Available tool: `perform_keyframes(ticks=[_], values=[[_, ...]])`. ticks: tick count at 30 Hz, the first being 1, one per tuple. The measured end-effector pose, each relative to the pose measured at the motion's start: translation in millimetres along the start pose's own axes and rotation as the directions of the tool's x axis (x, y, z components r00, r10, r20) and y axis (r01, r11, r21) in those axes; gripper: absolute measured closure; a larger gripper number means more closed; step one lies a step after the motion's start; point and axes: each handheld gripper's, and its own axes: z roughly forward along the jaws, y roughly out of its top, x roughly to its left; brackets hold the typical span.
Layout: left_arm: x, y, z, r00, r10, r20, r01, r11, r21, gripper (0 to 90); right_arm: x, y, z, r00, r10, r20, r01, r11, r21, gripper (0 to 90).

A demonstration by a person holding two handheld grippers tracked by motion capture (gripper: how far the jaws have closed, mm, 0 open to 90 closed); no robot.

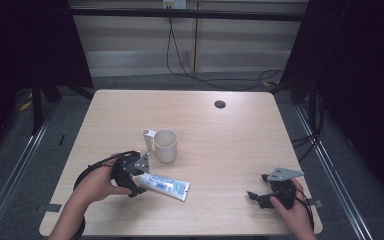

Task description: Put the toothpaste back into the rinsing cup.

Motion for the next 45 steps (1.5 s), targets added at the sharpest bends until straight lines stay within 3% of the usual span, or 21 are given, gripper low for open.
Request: perform_keyframes(ticks=[9,22,45], values=[[1.1,14.4,-0.4,0.9981,0.06,0.014,-0.061,0.9971,0.046,25.3,0.0,0.0,0.1,1.0,0.001,0.0,-0.001,1.0,-0.001,13.6],[0.1,36.7,13.5,0.9916,0.12,0.048,-0.123,0.9903,0.063,25.7,0.0,0.0,0.0,1.0,0.0,0.0,0.0,1.0,0.0,13.6],[-3.2,58.5,24.2,0.9818,0.17,0.085,-0.178,0.9799,0.091,26.7,0.0,0.0,0.0,1.0,0.0,0.0,0.0,1.0,0.0,13.6]])
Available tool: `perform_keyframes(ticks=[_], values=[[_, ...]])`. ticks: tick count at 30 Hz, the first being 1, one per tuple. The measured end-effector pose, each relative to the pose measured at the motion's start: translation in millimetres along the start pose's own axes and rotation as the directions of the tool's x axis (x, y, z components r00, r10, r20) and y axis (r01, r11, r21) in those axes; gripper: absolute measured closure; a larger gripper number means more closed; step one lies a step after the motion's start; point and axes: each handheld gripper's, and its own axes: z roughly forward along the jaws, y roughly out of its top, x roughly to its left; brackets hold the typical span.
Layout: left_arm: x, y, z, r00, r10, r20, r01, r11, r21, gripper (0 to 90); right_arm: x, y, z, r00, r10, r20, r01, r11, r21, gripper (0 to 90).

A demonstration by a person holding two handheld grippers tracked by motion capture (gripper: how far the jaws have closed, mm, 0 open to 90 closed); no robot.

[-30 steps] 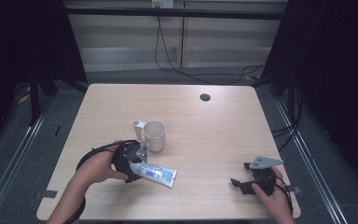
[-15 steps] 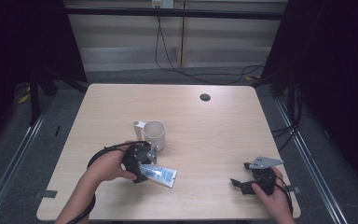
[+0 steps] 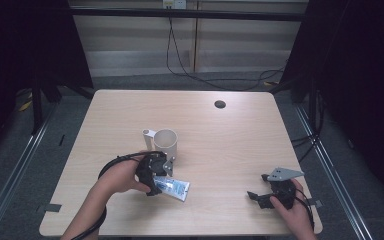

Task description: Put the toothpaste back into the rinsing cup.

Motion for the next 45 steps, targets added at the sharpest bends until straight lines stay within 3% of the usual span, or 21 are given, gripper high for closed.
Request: perform_keyframes(ticks=[21,35,40,45], values=[[-3.0,10.0,11.8,0.9985,0.048,0.026,-0.049,0.9988,0.006,32.2,0.0,0.0,0.0,1.0,0.0,0.0,0.0,1.0,0.0,13.6],[-3.2,11.3,12.6,0.9996,0.022,0.018,-0.022,0.9992,0.033,39.1,-0.1,0.0,0.1,1.0,-0.002,0.0,0.002,1.0,-0.001,13.6],[-2.4,14.0,12.8,0.9989,-0.039,0.024,0.038,0.9976,0.058,39.8,0.0,0.0,0.0,1.0,-0.001,0.0,0.001,1.0,0.0,13.6],[-3.6,16.0,14.1,0.9996,-0.021,0.02,0.02,0.9973,0.071,40.1,0.0,0.0,0.0,1.0,0.0,0.0,0.0,1.0,0.0,13.6]])
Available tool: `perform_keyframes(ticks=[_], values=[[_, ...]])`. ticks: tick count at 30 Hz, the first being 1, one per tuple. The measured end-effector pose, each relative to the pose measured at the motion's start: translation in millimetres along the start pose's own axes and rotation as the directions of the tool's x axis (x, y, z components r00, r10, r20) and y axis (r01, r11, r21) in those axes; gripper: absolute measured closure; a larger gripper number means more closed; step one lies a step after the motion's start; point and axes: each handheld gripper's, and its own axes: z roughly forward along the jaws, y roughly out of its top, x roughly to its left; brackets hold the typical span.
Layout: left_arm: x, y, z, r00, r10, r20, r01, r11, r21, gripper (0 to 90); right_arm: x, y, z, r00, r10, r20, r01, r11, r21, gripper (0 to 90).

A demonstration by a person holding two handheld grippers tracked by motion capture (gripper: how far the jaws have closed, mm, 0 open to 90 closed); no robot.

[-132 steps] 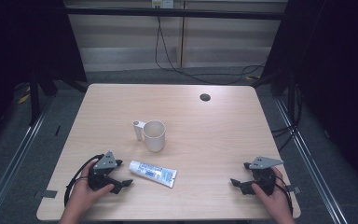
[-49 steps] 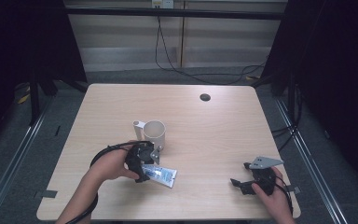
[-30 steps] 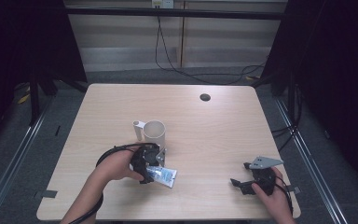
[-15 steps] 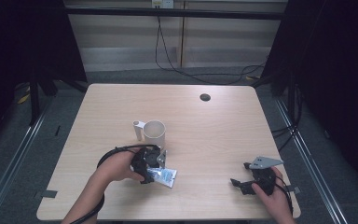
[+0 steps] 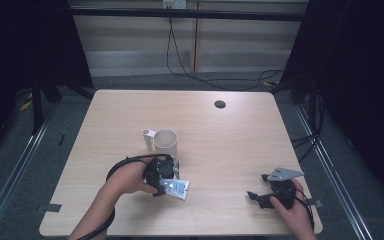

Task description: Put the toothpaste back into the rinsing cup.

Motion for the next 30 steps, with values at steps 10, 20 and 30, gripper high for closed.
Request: perform_keyframes(ticks=[10,20,30], values=[[-4.2,1.9,3.8,0.9995,0.006,-0.032,-0.005,0.9999,0.016,47.1,0.0,0.0,0.0,1.0,0.0,0.0,0.0,1.0,0.0,13.6],[-1.1,-5.2,-7.7,0.9883,-0.144,0.052,0.148,0.9839,-0.1,65.7,0.0,0.0,0.0,1.0,0.001,0.001,-0.001,1.0,-0.001,13.6],[0.9,-18.8,-33.3,0.9722,-0.213,0.097,0.234,0.9018,-0.363,65.7,-0.1,0.0,0.0,1.0,-0.001,0.0,0.001,1.0,0.0,13.6]])
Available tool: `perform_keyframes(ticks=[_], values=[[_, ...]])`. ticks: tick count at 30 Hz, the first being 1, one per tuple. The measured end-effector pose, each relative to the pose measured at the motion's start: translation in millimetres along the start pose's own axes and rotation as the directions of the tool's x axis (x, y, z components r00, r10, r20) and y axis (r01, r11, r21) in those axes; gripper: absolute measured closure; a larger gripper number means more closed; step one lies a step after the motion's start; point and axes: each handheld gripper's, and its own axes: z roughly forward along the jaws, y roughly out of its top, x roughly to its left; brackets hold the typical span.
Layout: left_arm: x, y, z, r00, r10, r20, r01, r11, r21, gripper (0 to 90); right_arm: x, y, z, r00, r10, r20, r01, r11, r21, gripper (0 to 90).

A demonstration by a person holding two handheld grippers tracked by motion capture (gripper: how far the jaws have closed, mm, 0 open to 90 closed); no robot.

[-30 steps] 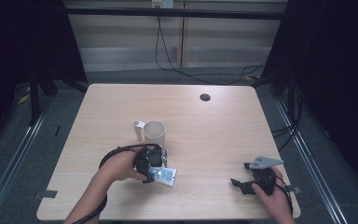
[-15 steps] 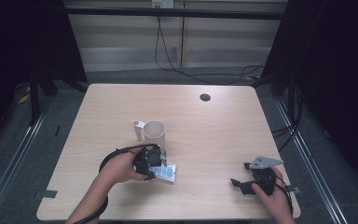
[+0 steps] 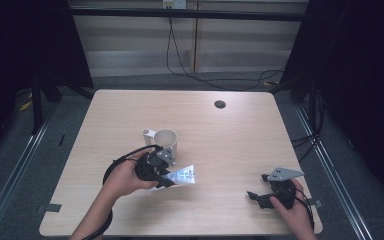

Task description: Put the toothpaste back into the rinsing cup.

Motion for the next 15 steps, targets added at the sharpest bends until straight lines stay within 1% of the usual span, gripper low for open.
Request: perform_keyframes(ticks=[2,4,5,7,9,10,11,12,15], values=[[0.4,-1.2,-5.2,0.9998,-0.021,-0.006,0.02,0.9984,-0.053,65.7,-0.1,0.0,0.1,1.0,-0.001,0.0,0.001,1.0,-0.001,13.6],[1.3,-1.9,-7.7,0.9994,-0.035,-0.009,0.034,0.9961,-0.082,65.7,0.0,0.0,0.1,1.0,0.0,0.0,0.0,1.0,-0.001,13.6],[2.5,-2.5,-9.5,0.999,-0.044,-0.003,0.043,0.9943,-0.098,65.7,-0.1,0.0,0.1,1.0,-0.001,0.0,0.001,1.0,-0.001,13.6],[3.4,-3.1,-13.0,0.9986,-0.052,-0.008,0.05,0.9915,-0.12,65.6,-0.1,0.0,0.1,1.0,-0.001,0.0,0.001,1.0,-0.001,13.6],[3.6,-3.4,-15.7,0.998,-0.063,-0.01,0.061,0.9867,-0.151,65.7,-0.1,0.0,0.1,1.0,-0.001,0.0,0.001,1.0,0.0,13.6],[3.7,-3.5,-17.2,0.998,-0.062,-0.012,0.059,0.9841,-0.167,65.7,0.1,0.0,0.0,1.0,0.001,0.0,-0.001,1.0,0.001,13.6],[3.7,-3.4,-19.1,0.9975,-0.07,-0.009,0.067,0.9824,-0.174,65.7,-0.1,0.0,0.1,1.0,-0.001,0.0,0.001,1.0,-0.002,13.6],[3.8,-3.3,-20.4,0.9968,-0.079,-0.005,0.077,0.9787,-0.19,65.7,0.0,0.0,0.0,1.0,0.0,0.0,0.0,1.0,0.0,13.6],[4.6,-3.2,-25.3,0.9964,-0.085,-0.003,0.082,0.9709,-0.225,65.7,0.0,0.0,0.0,1.0,0.0,0.0,0.0,1.0,0.0,13.6]])
